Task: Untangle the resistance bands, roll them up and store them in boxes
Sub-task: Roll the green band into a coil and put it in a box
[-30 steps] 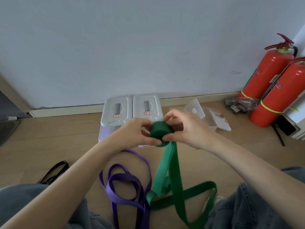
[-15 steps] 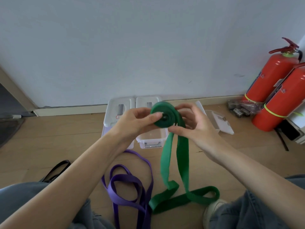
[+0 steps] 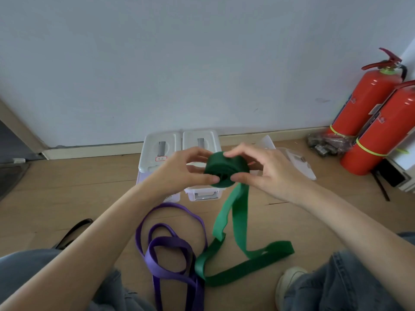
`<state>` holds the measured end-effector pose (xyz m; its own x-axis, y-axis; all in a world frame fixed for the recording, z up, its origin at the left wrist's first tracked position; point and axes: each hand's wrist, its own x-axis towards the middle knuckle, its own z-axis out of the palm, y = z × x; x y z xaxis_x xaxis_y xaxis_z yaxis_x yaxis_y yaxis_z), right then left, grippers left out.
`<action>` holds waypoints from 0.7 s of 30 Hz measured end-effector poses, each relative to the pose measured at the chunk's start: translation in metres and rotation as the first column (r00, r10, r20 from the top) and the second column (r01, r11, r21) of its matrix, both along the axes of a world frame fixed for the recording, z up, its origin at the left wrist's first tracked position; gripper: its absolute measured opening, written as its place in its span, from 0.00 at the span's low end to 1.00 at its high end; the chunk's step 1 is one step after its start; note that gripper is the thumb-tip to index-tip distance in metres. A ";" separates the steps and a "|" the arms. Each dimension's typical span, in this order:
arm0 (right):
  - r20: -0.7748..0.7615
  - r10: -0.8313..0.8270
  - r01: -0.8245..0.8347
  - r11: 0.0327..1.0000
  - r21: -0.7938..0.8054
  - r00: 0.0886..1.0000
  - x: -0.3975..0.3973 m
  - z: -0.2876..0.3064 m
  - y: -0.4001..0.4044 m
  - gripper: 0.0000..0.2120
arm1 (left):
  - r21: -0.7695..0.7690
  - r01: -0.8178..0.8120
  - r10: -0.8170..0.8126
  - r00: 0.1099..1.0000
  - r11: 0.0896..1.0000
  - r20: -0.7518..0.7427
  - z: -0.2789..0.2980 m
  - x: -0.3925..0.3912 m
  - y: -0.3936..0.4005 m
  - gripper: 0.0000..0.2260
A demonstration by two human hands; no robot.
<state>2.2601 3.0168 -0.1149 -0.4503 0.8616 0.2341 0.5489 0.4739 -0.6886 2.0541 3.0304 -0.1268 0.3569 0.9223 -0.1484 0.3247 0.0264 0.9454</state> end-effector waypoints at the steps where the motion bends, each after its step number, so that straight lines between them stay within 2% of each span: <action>1: 0.149 0.037 -0.045 0.998 0.047 0.988 0.001 -0.001 0.001 0.16 | 0.038 0.031 -0.028 0.997 0.999 -0.074 -0.001 0.001 -0.001 0.15; 3: 0.278 0.079 -0.086 0.996 0.014 0.957 0.002 -0.006 0.001 0.17 | 0.079 0.077 -0.061 0.979 0.994 -0.192 -0.006 0.006 -0.003 0.14; 5: 0.226 0.088 -0.081 0.996 -0.043 0.970 0.001 -0.010 -0.001 0.18 | 0.086 0.088 -0.067 0.973 0.992 -0.223 -0.009 0.007 -0.004 0.14; 8: -0.115 -0.054 0.031 0.980 -0.197 0.992 0.003 -0.005 0.000 0.24 | 0.078 0.072 -0.062 0.990 0.994 -0.128 -0.004 0.003 -0.002 0.12; 10: -0.353 -0.171 0.066 0.955 -0.289 0.920 0.003 -0.001 0.001 0.26 | 0.058 0.013 -0.014 1.000 0.998 0.026 0.003 0.002 -0.002 0.14; 11: -0.426 -0.212 0.071 0.944 -0.323 0.880 0.001 0.001 0.000 0.26 | 0.050 -0.019 0.013 0.993 0.999 0.114 0.005 0.002 -0.002 0.15; 13: -0.467 -0.265 0.096 0.930 -0.354 0.844 -0.003 0.002 0.000 0.25 | 0.047 -0.080 0.068 0.972 0.996 0.224 0.006 0.003 0.000 0.17; 15: -0.415 -0.265 0.139 0.941 -0.309 0.870 -0.005 0.003 0.001 0.22 | 0.051 -0.108 0.094 0.970 0.993 0.224 0.005 0.003 0.001 0.17; 17: -0.303 -0.212 0.149 0.965 -0.216 0.929 -0.004 0.005 0.001 0.18 | 0.039 -0.072 0.065 0.985 0.997 0.161 0.003 0.002 0.001 0.14; 19: -0.104 -0.142 0.131 0.986 -0.101 0.984 -0.003 0.002 0.001 0.16 | 0.074 0.010 -0.012 0.999 0.997 0.036 0.000 0.003 0.000 0.14; 21: 0.146 -0.089 0.093 0.995 -0.021 0.985 -0.005 -0.004 -0.001 0.17 | 0.154 0.092 -0.071 0.989 0.984 -0.133 -0.004 0.005 0.000 0.15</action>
<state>2.2555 3.0163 -0.1188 -0.3973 0.9056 0.1482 0.6833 0.3998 -0.6110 2.0593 3.0299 -0.1312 0.4197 0.9062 -0.0507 0.4364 -0.1525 0.8867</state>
